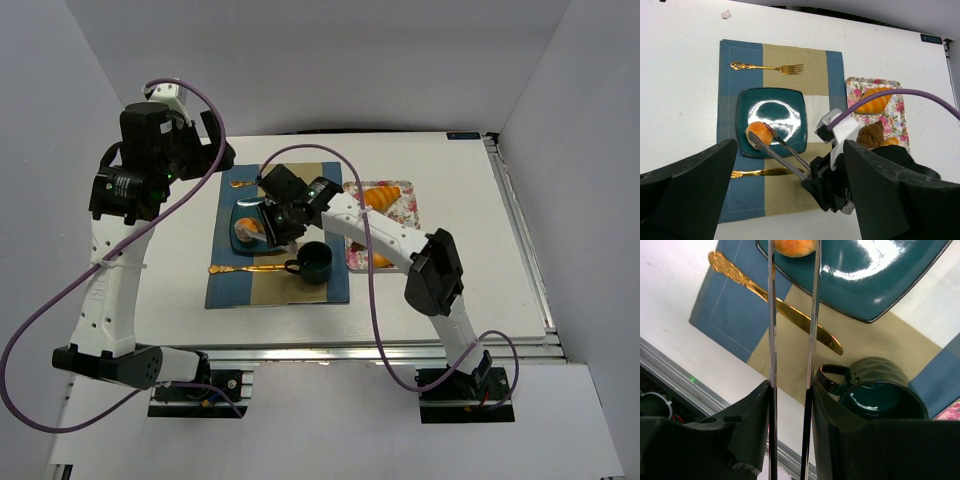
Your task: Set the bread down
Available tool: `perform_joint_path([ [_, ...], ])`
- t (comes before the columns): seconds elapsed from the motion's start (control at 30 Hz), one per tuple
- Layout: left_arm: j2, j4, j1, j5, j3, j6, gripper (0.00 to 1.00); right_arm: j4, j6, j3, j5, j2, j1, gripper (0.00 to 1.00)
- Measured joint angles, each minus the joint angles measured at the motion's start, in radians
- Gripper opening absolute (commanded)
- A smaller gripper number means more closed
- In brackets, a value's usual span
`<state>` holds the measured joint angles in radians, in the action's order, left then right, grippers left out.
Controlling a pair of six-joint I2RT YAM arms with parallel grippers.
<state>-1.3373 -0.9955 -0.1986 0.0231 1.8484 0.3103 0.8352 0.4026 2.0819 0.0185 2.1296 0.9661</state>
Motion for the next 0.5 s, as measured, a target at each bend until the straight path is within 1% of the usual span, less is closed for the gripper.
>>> perform_joint_path([
  [0.1, 0.002, 0.000, 0.000, 0.003, 0.000, -0.003, 0.98, 0.001, -0.008, 0.000, 0.001, 0.011, 0.003, 0.42],
  [0.13, 0.002, -0.001, 0.000, 0.004, 0.000, -0.004, 0.98, 0.001, -0.011, 0.000, 0.000, 0.011, 0.001, 0.49],
  [0.2, 0.003, -0.001, 0.000, 0.005, 0.000, -0.006, 0.98, 0.000, -0.018, 0.000, 0.000, 0.011, -0.005, 0.54],
  [0.27, 0.004, -0.001, 0.000, 0.005, 0.000, -0.006, 0.98, 0.000, -0.024, 0.000, 0.000, 0.011, -0.010, 0.64],
  [0.5, 0.004, -0.001, 0.000, 0.005, -0.001, -0.006, 0.98, -0.003, -0.023, 0.020, 0.000, 0.011, -0.016, 0.65],
])
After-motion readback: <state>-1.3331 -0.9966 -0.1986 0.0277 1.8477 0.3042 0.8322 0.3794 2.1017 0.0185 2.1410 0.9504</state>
